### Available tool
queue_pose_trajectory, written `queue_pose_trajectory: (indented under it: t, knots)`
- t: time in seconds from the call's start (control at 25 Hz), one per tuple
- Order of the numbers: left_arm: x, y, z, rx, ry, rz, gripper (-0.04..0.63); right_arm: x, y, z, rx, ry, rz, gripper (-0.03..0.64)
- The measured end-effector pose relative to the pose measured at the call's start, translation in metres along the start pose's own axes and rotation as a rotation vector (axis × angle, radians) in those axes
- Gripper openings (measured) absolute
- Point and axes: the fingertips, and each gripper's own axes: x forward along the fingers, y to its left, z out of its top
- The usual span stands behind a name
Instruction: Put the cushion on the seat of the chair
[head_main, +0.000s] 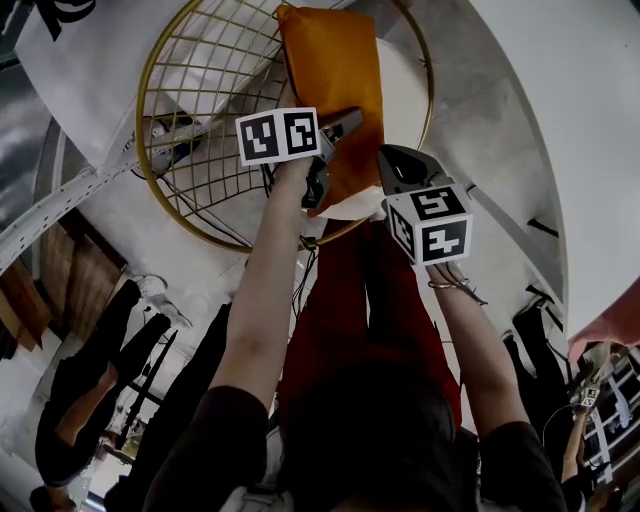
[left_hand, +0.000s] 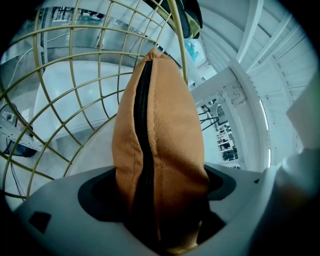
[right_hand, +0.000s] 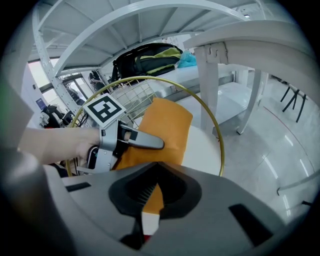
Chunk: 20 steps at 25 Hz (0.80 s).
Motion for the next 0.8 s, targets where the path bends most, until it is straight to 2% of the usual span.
queue_pose_trajectory:
  t: [0.36,0.8]
  knots:
    - [0.000,0.003,0.000,-0.014,0.003,-0.034,0.465,0.017,-0.004,0.008,-0.015,0.029,0.007,0.018]
    - [-0.003,0.007,0.003,-0.006,-0.006,-0.031,0.497,0.024,0.001,0.011,-0.047,0.045,0.011,0.018]
